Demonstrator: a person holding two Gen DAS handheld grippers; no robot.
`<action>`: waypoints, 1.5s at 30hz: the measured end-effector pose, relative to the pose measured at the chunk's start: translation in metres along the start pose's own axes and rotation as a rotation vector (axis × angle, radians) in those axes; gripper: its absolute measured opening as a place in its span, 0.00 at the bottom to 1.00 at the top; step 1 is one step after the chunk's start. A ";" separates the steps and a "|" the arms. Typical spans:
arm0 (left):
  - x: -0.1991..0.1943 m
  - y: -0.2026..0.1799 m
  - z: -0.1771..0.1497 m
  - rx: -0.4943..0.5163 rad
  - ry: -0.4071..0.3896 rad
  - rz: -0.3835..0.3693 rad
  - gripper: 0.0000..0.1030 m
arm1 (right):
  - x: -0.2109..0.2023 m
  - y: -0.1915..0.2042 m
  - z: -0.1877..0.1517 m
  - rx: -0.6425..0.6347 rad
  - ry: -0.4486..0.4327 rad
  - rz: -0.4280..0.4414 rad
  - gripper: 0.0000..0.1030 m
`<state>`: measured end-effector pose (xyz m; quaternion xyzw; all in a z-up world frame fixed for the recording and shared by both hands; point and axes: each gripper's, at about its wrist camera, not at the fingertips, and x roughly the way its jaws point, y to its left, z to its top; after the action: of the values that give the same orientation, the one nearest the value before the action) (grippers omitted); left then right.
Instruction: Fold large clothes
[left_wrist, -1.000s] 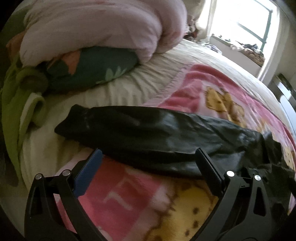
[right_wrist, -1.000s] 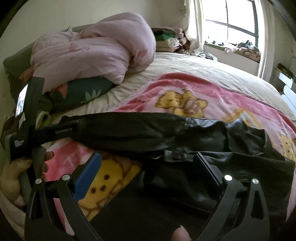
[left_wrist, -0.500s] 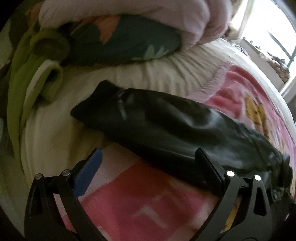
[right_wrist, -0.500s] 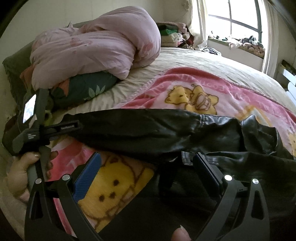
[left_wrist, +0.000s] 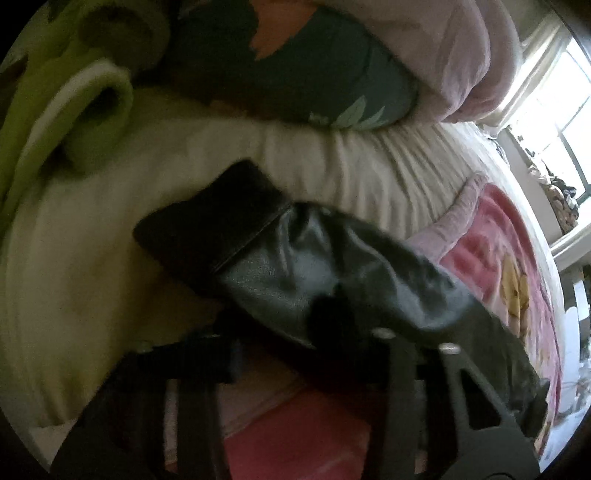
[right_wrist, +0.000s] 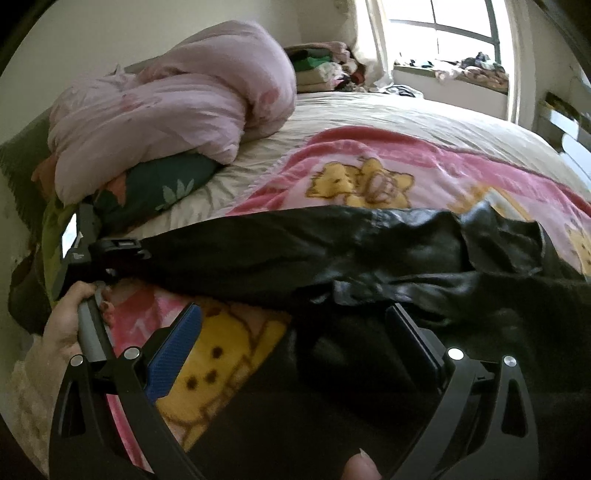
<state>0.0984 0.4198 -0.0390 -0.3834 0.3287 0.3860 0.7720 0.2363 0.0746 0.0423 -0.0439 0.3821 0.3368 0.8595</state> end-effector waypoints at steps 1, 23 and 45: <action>-0.005 0.000 0.001 -0.003 -0.012 -0.024 0.10 | -0.004 -0.005 -0.002 0.013 -0.003 -0.004 0.96; -0.211 -0.140 -0.022 0.341 -0.322 -0.449 0.00 | -0.138 -0.139 -0.073 0.291 -0.101 -0.186 0.96; -0.230 -0.303 -0.232 0.921 -0.069 -0.753 0.00 | -0.227 -0.217 -0.129 0.511 -0.213 -0.286 0.96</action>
<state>0.1946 0.0209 0.1353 -0.0864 0.2783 -0.0846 0.9529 0.1785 -0.2592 0.0678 0.1558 0.3521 0.1080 0.9166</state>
